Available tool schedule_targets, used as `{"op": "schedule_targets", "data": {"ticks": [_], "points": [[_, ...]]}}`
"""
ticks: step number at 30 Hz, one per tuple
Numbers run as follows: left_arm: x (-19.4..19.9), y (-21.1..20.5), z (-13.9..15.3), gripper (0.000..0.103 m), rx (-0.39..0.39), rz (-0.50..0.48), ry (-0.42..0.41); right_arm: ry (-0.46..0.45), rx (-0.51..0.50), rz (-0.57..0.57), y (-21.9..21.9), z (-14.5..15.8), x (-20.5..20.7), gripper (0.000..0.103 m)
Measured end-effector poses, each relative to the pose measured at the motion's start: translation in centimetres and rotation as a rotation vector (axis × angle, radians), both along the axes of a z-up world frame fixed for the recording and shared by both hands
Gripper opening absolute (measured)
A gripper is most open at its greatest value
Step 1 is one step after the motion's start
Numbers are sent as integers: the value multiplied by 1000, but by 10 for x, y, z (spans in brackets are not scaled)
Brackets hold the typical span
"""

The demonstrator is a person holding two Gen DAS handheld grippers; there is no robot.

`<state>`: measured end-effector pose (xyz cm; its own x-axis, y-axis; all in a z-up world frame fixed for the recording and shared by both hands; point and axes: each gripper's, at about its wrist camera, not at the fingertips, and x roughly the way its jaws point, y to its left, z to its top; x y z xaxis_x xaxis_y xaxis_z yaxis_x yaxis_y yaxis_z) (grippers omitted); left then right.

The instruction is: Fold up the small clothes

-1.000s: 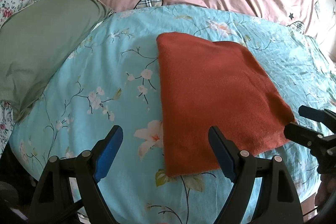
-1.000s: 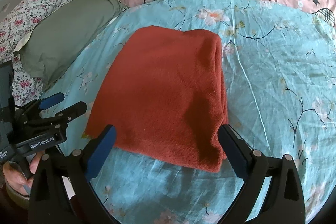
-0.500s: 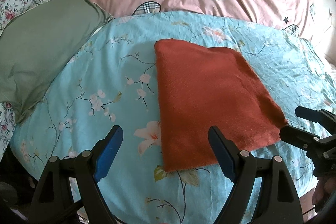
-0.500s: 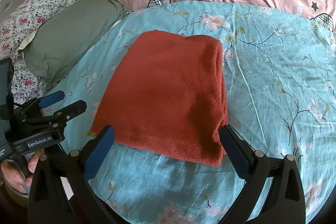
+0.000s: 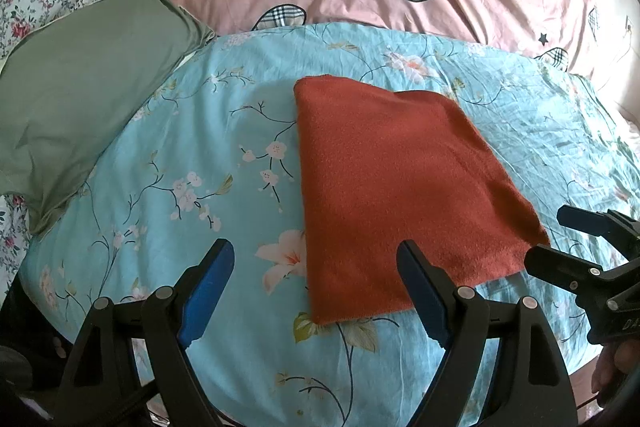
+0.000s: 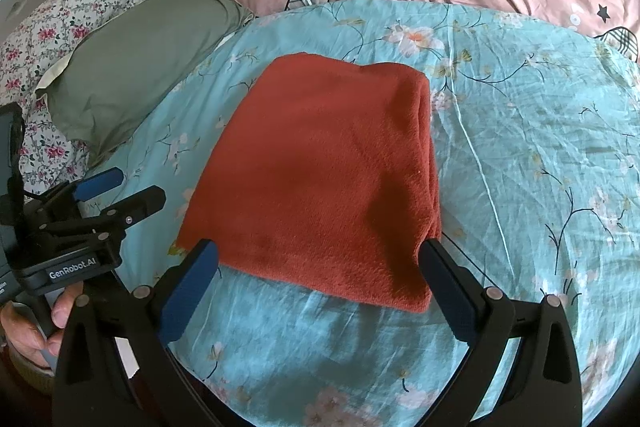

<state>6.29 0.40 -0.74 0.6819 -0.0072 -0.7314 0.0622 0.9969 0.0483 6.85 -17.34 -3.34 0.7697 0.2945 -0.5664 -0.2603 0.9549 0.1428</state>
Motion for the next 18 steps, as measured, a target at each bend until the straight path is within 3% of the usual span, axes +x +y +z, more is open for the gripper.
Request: {"op": "schedule_targets", "data": {"ticks": [18], "points": [[-4,-1,4,84,3,-20,-8,-9,1,5,1,2,-4,100]]}}
